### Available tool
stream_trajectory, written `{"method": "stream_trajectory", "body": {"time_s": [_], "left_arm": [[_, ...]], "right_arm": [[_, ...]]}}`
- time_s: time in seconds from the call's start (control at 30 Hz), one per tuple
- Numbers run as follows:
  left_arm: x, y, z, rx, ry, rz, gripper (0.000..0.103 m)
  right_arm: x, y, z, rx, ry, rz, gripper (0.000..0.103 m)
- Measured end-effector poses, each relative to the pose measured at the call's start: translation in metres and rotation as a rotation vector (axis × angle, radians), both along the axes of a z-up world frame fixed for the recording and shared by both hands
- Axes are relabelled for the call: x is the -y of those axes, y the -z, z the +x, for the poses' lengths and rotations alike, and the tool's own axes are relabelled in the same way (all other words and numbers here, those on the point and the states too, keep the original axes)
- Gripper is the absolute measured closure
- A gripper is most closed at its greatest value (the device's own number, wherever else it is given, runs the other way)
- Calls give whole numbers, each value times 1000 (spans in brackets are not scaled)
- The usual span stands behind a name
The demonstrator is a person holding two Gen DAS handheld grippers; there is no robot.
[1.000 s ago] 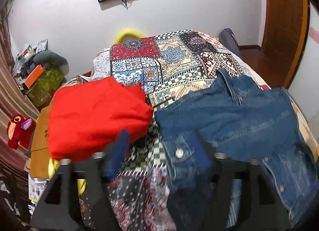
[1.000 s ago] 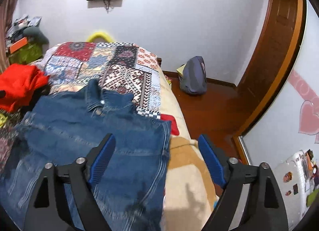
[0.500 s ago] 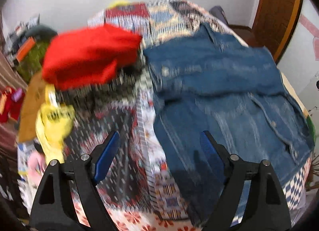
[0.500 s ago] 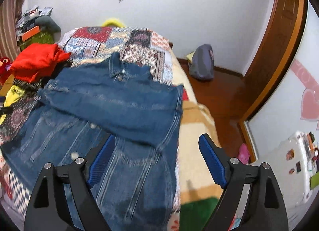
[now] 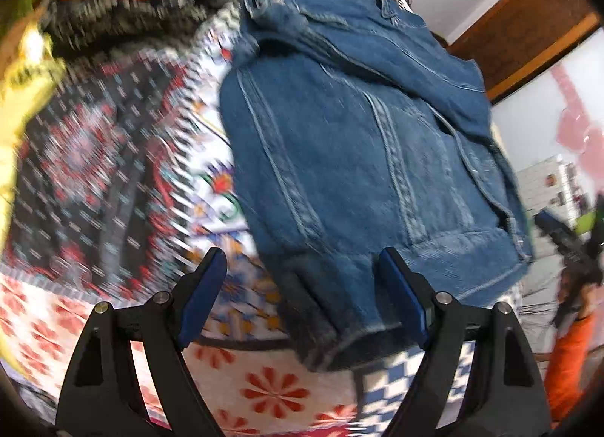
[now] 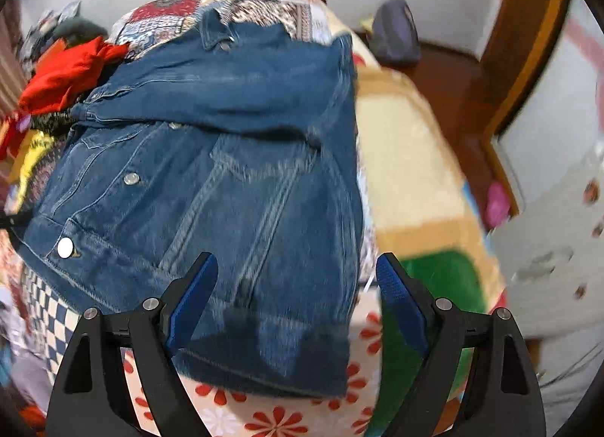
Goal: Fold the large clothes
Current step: 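Grasp the folded denim jacket edge with both tools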
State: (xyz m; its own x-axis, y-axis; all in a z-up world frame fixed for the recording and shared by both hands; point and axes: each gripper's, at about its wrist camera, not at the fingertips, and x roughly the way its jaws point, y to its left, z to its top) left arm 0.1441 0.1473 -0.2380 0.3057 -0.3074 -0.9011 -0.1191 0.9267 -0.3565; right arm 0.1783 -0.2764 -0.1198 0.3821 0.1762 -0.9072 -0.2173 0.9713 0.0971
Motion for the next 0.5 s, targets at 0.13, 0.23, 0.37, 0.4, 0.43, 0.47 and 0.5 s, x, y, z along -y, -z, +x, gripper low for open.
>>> {"method": "stream_trajectory", "body": {"time_s": [0.13,0.23,0.37,0.4,0.43,0.47,0.5], "left_arm": [[1,5,0,-23,-23,-62,24],[7,-1,-3,1,-1,-75,42],[21,-15,-8,83,63,-3,63],[25,-19,-9,103,83,26,67],[28,-21,-9,116,92,38,70],[31,-24,-9,130,97,49,72],[31,-26,-8,139,100,53,75]], "right_arm": [[13,12,-4,-49,45,74,20],[20,18,-5,-81,69,139,24],[22,25,-4,-95,42,189,27],[23,27,-3,-96,45,183,32],[23,30,-1,-100,52,178,41],[23,33,1,-108,61,180,43],[24,34,3,-107,66,182,46]]}}
